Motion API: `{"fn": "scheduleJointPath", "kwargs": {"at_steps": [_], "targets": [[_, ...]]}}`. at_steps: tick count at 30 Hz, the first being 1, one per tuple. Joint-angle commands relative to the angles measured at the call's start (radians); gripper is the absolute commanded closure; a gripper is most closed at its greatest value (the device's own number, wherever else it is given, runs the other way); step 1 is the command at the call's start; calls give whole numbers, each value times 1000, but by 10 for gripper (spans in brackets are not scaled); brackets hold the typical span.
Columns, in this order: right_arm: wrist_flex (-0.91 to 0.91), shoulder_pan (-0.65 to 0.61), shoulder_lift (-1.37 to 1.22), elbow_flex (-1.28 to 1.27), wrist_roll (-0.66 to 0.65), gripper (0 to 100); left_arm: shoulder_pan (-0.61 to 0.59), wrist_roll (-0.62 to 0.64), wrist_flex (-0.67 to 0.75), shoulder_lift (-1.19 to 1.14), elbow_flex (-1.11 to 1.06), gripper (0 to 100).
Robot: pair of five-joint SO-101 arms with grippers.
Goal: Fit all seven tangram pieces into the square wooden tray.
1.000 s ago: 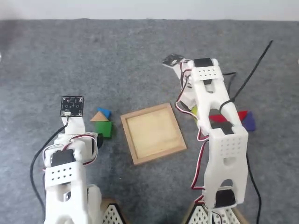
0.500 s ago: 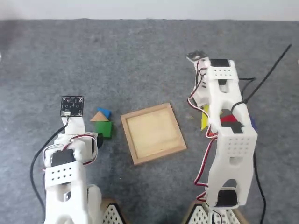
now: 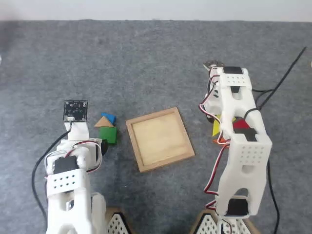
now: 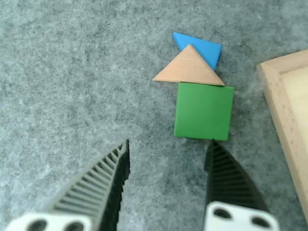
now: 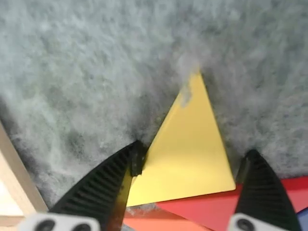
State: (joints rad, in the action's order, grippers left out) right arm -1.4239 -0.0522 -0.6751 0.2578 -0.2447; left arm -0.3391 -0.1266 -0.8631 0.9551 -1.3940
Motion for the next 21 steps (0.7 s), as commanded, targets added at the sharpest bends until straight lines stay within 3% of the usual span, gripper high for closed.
{"fn": "scheduleJointPath", "kwargs": {"at_steps": [1, 4, 9, 21], "targets": [[-7, 38, 15, -51, 14, 693, 0, -9, 14, 28, 12, 750], [-21, 45, 15, -63, 23, 724, 0, -9, 15, 28, 12, 750], [-25, 45, 18, -98, 35, 865, 0, -9, 15, 28, 12, 750], [-42, 45, 81, -135, 77, 879, 0, -9, 17, 28, 12, 750]]}}
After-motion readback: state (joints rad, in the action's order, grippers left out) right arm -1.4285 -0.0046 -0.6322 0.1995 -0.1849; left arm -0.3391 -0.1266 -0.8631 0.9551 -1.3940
